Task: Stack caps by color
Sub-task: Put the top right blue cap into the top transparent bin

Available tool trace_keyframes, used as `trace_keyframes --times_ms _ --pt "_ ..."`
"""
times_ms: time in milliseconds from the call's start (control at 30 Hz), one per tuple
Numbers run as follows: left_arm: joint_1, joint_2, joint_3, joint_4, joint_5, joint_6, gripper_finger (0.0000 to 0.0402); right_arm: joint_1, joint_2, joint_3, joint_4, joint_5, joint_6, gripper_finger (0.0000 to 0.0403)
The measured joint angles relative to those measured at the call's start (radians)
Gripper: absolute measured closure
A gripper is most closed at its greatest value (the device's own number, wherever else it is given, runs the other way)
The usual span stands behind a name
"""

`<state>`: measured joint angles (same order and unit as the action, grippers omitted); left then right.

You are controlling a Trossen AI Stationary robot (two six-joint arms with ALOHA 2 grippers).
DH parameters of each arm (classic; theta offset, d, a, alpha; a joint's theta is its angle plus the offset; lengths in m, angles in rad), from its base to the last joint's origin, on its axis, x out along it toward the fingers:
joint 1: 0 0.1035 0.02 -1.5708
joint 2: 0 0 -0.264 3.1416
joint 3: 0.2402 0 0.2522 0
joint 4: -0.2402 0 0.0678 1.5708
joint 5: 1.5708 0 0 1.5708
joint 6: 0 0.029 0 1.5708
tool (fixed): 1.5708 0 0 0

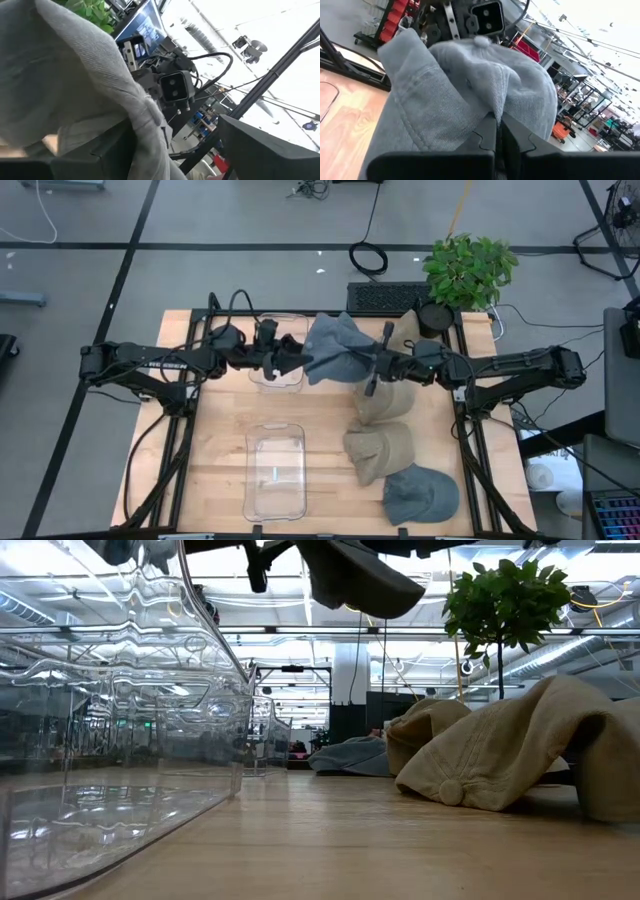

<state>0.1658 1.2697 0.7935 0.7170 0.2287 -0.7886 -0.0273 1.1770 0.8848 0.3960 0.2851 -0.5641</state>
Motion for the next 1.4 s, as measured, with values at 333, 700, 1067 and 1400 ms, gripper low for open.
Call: trace_keyframes --times_ms 333,700,1067,1400 --pt "0.0 0.0 0.12 -0.029 0.041 0.073 0.0119 0.0 0.0 0.0 -0.004 0.0 0.002 0.0403" --pt "0.043 0.0 0.247 -0.473 -0.087 0.23 0.0119 0.0 0.0 0.0 -0.005 0.002 0.002 0.0403" --pt "0.064 0.0 0.248 -0.552 -0.148 0.291 0.0119 0.0 0.0 0.0 -0.006 0.002 0.003 0.0403" --pt "0.054 0.0 0.248 -0.569 -0.103 0.343 0.0214 0.0 0.0 0.0 -0.009 0.001 0.027 0.0403"
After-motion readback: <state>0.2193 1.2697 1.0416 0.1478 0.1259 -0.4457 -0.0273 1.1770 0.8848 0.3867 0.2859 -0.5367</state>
